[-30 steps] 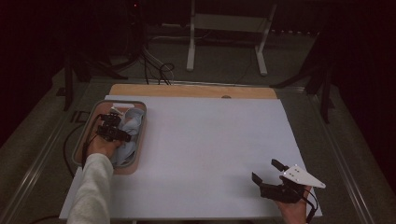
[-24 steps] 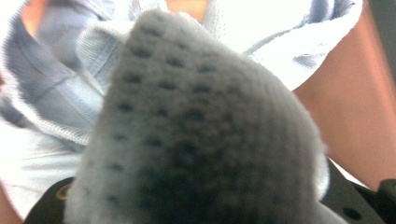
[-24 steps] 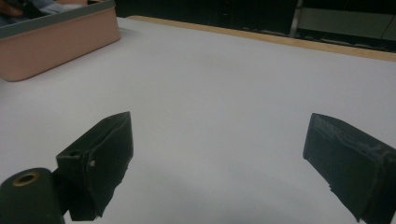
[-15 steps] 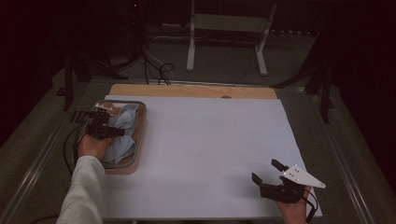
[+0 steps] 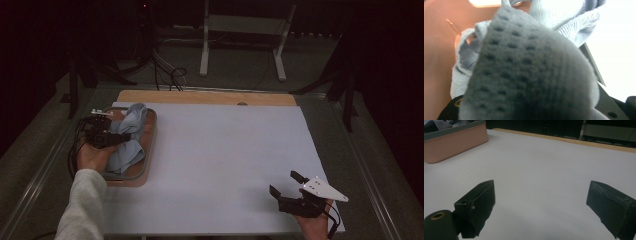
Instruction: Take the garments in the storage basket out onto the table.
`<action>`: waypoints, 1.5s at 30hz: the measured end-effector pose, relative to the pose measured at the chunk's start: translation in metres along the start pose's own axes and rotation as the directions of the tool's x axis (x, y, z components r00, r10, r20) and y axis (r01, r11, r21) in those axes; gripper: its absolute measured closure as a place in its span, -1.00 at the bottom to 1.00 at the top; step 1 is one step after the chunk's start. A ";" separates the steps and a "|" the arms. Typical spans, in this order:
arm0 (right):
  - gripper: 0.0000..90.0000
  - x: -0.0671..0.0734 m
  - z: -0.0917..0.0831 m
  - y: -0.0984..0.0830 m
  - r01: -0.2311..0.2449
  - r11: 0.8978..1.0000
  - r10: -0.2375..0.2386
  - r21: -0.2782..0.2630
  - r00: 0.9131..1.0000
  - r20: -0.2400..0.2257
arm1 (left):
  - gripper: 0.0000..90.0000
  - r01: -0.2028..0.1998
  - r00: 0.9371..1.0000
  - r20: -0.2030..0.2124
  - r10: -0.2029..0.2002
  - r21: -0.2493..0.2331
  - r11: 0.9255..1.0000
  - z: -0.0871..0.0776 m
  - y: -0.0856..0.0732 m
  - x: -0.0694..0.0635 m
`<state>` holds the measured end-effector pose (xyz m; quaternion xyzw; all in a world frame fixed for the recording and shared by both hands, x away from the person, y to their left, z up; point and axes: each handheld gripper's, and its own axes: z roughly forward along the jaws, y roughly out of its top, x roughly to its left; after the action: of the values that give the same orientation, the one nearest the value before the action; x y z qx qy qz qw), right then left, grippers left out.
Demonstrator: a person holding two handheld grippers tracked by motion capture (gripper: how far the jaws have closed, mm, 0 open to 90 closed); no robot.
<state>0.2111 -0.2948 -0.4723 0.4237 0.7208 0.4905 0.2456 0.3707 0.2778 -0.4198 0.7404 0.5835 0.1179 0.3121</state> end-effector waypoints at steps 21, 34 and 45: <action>-0.81 0.000 0.000 0.000 0.000 1.000 0.000 0.000 1.000 -0.002 | 0.46 -0.070 0.997 0.015 0.071 -0.037 0.997 -0.017 0.016 -0.018; -0.81 0.000 0.000 0.000 -0.002 1.000 0.002 -0.001 1.000 -0.001 | 0.46 -0.112 0.993 0.024 0.113 -0.044 0.993 -0.022 0.024 -0.027; -0.81 0.000 0.000 0.000 -0.002 1.000 0.002 -0.002 1.000 0.000 | 0.46 -0.150 0.987 0.041 0.153 -0.057 0.987 -0.027 0.031 -0.037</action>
<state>0.2111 -0.2952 -0.4723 0.4243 0.7200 0.4913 0.2454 0.3695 0.2482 -0.3731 0.7765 0.5148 0.1402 0.3353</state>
